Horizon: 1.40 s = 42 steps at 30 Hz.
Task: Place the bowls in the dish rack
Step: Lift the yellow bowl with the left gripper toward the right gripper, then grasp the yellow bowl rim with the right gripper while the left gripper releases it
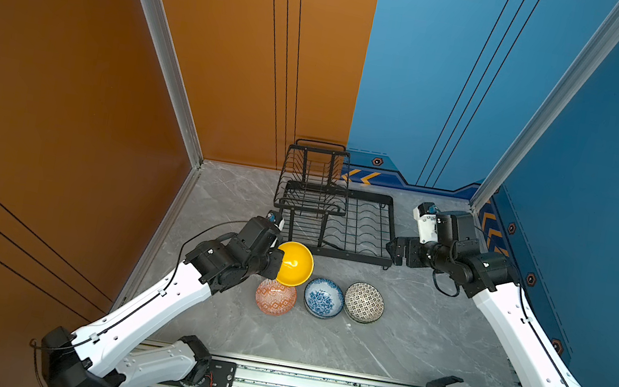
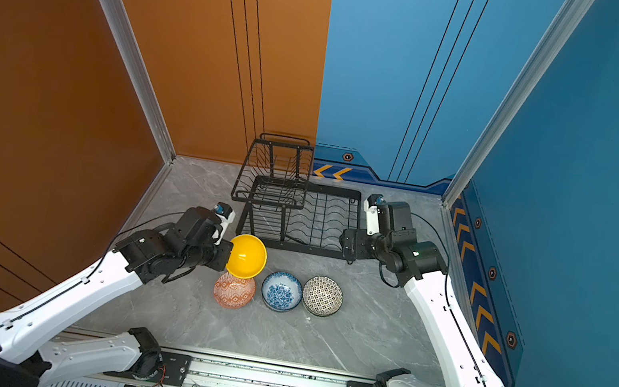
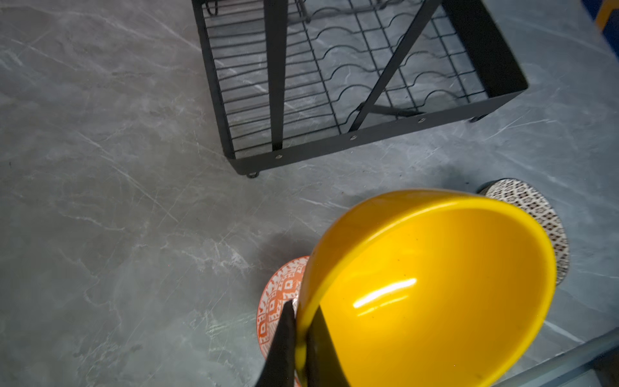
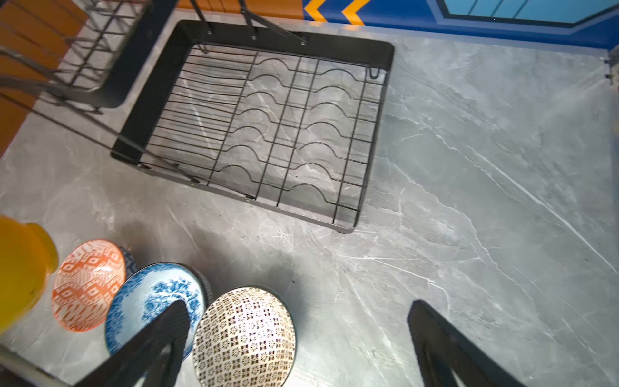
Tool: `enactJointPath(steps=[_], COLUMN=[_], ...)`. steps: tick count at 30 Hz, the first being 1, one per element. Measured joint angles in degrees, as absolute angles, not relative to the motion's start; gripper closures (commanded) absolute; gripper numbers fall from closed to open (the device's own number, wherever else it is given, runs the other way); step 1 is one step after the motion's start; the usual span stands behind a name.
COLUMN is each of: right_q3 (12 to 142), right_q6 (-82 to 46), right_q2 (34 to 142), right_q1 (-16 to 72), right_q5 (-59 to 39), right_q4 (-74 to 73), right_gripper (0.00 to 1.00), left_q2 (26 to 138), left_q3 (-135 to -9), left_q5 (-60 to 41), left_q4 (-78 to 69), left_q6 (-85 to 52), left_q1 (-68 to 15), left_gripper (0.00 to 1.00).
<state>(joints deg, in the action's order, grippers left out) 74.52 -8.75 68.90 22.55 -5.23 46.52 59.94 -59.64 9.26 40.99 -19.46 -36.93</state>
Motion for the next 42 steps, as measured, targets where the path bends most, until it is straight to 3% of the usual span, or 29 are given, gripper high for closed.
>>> enactJointPath(steps=[13,22,33,39,42], right_q3=[76.4,76.4,78.0,79.0,79.4], right_q6=[-17.1,-22.7,-26.5,-27.0,-26.8], right_q2=[67.3,75.5,82.5,84.7,85.6], right_q1=[38.4,45.1,45.5,44.7,44.2], right_q5=[-4.3,-0.1,3.5,3.3,3.2], right_q4=[42.3,36.8,34.6,34.2,34.2], right_gripper=[0.0,0.01,0.36,0.49,0.63], left_q2=[65.4,70.3,72.1,72.1,72.1], left_q3=[-60.9,-64.4,-65.3,-65.3,-65.3], left_q5=[13.3,14.3,14.7,14.9,15.0], left_q4=[33.5,30.7,28.5,27.2,27.0], left_q6=[-20.8,-21.5,-21.5,-21.5,-21.5], left_q1=[-42.2,-43.1,-43.1,-43.1,-43.1], left_gripper=[1.0,1.0,1.0,1.0,1.0])
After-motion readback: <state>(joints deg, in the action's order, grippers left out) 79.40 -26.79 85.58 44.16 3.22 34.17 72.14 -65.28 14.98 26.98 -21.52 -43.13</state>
